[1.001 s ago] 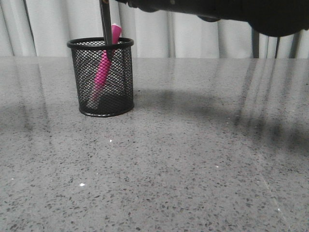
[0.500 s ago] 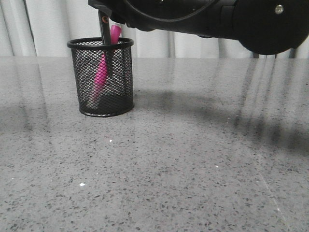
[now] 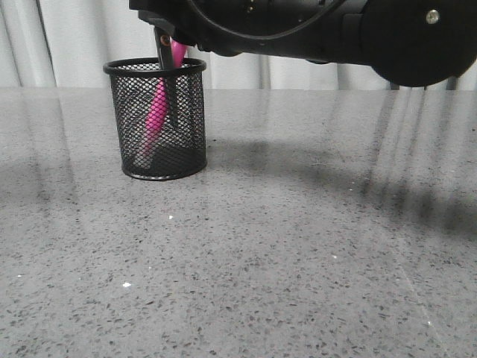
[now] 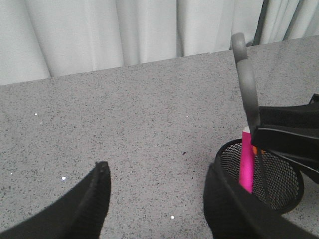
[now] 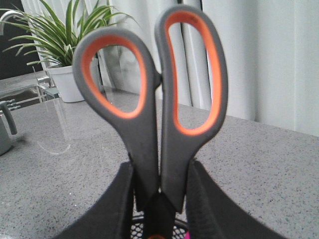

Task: Put pen and scissors into bin
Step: 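Lift the scissors blade-down with the right gripper and carry them over the cup, then lower the scissors blades into the mesh cup and open the right gripper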

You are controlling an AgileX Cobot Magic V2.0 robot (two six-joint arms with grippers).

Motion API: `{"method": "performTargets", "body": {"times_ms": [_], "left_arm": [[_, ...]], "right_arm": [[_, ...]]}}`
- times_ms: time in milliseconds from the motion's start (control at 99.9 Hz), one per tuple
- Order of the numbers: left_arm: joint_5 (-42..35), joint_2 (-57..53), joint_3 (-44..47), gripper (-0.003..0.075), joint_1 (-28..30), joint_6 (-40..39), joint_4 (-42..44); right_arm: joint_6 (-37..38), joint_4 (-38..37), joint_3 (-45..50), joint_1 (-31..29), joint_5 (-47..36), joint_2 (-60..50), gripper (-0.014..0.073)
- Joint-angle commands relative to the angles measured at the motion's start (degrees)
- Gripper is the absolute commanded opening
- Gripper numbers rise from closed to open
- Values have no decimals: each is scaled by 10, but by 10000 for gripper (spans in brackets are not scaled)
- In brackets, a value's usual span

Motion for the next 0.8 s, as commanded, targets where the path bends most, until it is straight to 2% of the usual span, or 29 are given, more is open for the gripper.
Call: {"method": "performTargets", "body": {"times_ms": [0,190,791], "left_arm": [[-30,-9,-17,386,1,-4,-23],[-30,-9,-17,386,1,-4,-23],[-29,-9,-17,386,1,-4,-23]], "right_arm": [[-4,-4,-12,-1,-42,-25,-75],[-4,-31,-12,-1,-16,-25,-75],[-4,-31,-12,-1,-14,-25,-75]]}}
